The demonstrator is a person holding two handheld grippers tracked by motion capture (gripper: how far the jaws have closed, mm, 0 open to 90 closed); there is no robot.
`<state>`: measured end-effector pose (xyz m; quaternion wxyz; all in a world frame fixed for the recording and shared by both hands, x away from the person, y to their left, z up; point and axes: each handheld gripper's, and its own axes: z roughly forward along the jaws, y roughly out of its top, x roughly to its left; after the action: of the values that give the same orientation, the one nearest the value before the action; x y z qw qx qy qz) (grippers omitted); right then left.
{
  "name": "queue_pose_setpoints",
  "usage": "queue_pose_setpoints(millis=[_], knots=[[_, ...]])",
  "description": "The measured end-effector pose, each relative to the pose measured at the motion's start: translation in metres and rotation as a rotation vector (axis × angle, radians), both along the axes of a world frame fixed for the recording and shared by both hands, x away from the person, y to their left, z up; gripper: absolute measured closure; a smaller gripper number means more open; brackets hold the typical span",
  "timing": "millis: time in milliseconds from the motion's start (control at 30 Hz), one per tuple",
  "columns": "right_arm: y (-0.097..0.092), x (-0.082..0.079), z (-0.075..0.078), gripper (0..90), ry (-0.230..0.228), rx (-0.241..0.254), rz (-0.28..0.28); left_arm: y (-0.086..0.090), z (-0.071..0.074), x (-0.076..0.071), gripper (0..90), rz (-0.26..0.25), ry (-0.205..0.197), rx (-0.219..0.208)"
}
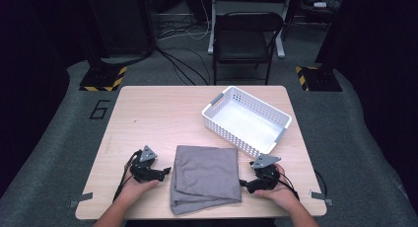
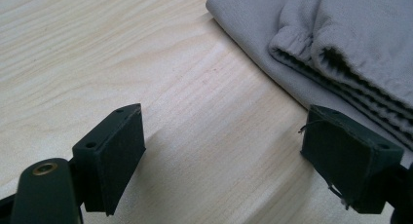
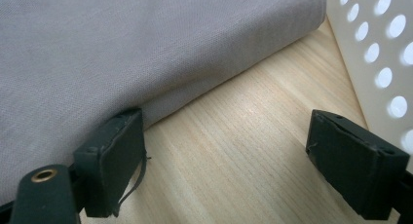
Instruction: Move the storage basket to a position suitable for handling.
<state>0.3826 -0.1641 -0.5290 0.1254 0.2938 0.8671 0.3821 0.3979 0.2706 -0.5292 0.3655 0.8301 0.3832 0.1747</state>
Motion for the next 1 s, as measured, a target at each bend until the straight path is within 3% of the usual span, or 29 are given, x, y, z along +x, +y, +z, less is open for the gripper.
queue_pose_setpoints(millis=[733,1000], knots=[[-0.0011,0.0005,0.0003,15.3,-0.004,-0.005,0.002,-0.0004,-0.0001,-0.0003,15.6,0.008,-0.001,-0.004],[-0.0039,0.0004,0.0007,22.6,-0.011,0.007,-0.014,-0.0006,0.0012,0.0005,15.9,0.008,0.010,0.006]])
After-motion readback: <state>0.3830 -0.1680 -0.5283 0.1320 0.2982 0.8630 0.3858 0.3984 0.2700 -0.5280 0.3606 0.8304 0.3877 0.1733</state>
